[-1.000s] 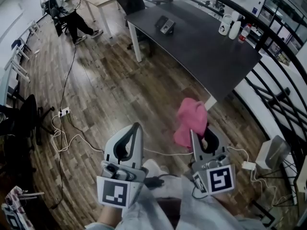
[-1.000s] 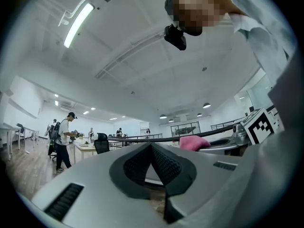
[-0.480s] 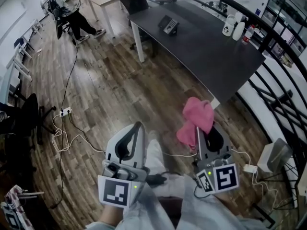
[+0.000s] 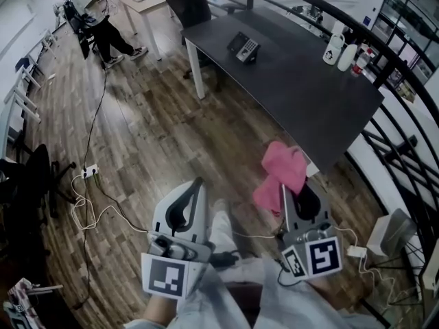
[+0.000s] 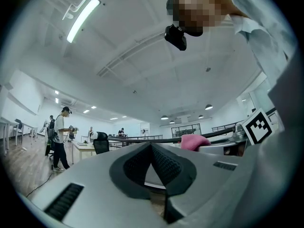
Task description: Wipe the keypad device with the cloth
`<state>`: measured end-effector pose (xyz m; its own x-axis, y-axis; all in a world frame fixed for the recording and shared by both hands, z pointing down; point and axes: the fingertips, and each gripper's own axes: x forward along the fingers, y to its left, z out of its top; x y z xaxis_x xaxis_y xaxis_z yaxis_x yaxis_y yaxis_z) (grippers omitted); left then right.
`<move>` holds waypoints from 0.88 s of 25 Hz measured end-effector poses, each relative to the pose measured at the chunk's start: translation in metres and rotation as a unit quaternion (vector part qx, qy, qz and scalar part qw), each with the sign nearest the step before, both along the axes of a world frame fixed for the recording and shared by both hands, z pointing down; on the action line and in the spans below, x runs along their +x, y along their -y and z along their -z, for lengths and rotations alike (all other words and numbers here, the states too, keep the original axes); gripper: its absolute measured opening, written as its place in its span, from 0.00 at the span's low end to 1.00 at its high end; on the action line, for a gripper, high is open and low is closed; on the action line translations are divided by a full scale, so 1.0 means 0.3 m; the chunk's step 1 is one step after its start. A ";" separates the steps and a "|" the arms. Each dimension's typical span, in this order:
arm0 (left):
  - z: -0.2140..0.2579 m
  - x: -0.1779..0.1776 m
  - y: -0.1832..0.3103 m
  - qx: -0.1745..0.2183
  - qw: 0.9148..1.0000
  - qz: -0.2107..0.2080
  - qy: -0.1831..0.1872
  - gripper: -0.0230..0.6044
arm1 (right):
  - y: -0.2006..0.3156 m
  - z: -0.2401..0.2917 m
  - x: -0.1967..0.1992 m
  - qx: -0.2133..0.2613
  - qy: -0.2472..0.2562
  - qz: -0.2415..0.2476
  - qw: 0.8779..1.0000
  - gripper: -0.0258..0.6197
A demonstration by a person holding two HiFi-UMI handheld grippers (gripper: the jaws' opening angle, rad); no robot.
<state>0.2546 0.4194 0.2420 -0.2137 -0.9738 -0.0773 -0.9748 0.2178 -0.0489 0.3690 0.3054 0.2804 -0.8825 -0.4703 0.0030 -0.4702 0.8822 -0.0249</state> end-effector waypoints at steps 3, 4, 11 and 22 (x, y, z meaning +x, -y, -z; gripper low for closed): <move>-0.003 -0.089 0.080 -0.001 1.000 -0.007 -0.005 0.04 | 0.075 -0.004 -0.076 0.001 -0.003 -0.009 1.000 0.15; 0.001 -0.120 0.113 0.001 1.000 -0.010 -0.010 0.04 | 0.105 -0.003 -0.102 -0.001 -0.004 -0.013 1.000 0.15; 0.039 -0.314 0.327 0.010 0.999 -0.030 -0.016 0.04 | 0.299 0.037 -0.270 0.006 -0.011 -0.034 0.999 0.15; 0.057 -0.559 0.583 0.012 0.999 -0.051 -0.013 0.04 | 0.547 0.066 -0.503 0.013 -0.005 -0.057 0.998 0.15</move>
<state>0.0870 0.2444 0.2249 -0.1162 -0.9885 -0.0969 -0.9928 0.1186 -0.0186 0.2180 0.1413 0.2605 -0.8231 -0.5680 -0.0014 -0.5680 0.8231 0.0030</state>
